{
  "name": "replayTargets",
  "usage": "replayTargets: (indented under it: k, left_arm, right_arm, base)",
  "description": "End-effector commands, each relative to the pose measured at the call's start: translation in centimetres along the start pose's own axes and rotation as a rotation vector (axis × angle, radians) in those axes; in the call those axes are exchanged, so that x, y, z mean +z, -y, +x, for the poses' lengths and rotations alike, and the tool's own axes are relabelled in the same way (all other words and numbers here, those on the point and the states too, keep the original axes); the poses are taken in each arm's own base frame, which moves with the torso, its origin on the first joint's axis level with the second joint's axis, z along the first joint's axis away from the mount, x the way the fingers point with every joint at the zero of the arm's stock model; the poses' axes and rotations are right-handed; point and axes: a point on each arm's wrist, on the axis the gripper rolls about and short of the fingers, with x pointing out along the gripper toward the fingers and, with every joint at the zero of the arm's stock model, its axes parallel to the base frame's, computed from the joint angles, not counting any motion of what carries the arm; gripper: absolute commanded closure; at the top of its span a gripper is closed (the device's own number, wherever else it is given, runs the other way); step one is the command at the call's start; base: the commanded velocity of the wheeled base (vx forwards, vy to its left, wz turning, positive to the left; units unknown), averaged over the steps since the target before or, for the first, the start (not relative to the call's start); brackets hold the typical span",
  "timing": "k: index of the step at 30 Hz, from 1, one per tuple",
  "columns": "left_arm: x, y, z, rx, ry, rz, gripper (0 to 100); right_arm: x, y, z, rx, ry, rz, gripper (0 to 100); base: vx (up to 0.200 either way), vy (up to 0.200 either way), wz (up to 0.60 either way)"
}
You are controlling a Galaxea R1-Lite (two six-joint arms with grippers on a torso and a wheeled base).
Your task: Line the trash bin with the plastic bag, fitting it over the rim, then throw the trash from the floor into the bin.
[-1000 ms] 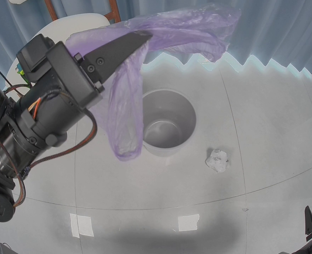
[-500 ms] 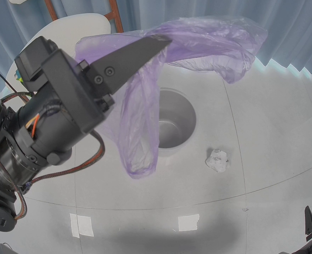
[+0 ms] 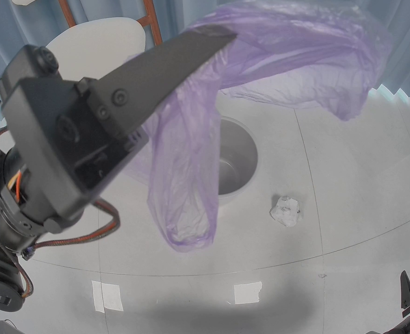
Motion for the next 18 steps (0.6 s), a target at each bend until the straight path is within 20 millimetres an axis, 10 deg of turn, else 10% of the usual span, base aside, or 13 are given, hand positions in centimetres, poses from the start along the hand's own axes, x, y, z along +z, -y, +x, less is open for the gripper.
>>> replayTargets:
  k: [1,18]
  left_arm:
    - [-0.9,-0.5,-0.5,-0.015,-0.026,-0.004,100]
    - [-0.2,-1.6,-0.2,0.036,0.008,0.028,100]
  right_arm:
    - [-0.5,0.0,0.0,-0.001,0.000,0.000,0]
    - [-0.5,0.0,0.0,-0.001,0.000,0.000,0]
  base:
    - [0.000,0.000,0.00]
    - [0.000,0.000,0.00]
